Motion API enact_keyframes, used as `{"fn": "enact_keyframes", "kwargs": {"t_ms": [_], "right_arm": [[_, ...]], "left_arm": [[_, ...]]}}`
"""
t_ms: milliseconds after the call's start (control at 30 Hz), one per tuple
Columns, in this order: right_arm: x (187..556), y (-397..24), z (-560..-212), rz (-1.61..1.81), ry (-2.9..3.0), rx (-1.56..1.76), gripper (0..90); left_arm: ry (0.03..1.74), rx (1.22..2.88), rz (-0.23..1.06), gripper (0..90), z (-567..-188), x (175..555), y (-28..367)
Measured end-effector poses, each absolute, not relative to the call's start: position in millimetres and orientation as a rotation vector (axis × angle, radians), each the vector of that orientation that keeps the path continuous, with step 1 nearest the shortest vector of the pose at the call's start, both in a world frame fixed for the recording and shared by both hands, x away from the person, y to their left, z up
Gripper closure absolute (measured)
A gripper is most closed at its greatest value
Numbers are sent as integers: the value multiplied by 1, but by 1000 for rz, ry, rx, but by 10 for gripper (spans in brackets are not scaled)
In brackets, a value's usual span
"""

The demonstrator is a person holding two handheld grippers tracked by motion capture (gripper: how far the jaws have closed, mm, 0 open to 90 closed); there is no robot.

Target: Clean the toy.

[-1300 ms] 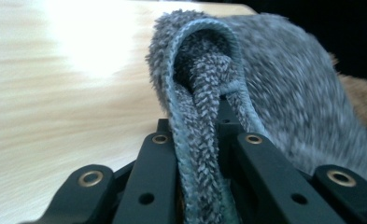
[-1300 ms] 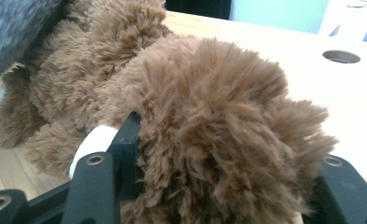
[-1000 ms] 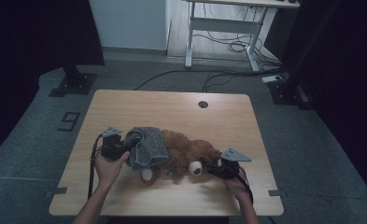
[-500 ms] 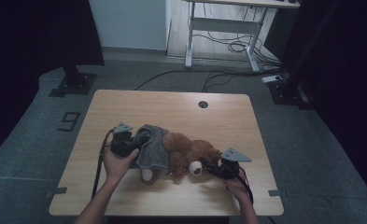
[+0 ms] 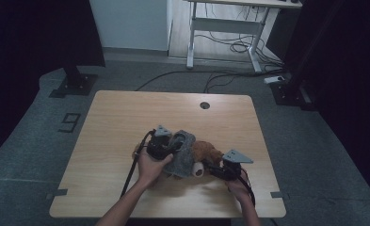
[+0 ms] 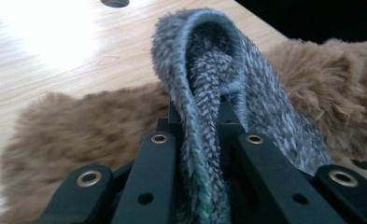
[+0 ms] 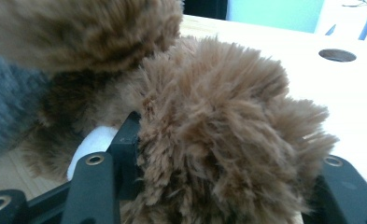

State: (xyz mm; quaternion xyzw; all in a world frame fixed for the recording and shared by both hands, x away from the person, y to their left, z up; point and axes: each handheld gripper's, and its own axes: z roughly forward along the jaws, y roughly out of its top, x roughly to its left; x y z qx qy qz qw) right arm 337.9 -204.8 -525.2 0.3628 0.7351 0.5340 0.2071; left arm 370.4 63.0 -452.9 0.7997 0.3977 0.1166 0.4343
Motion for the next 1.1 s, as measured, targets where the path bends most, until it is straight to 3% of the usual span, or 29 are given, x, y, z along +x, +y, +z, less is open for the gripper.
{"fn": "enact_keyframes", "kwargs": {"t_ms": [200,400,700,933,1100], "right_arm": [[337,-205,-525,1488,2046,1005,424],[337,-205,-525,1491,2046,1003,424],[336,-205,-525,1495,2043,1001,423],[338,-205,-526,1499,2043,1011,423],[338,-206,-526,1498,2039,1026,423]], "left_arm": [[998,1973,303,819,-455,371,80],[1054,1941,354,819,-451,366,121],[1204,1848,350,818,-476,358,193],[1228,1831,381,819,-466,356,202],[1100,1835,346,824,-433,354,169]]}}
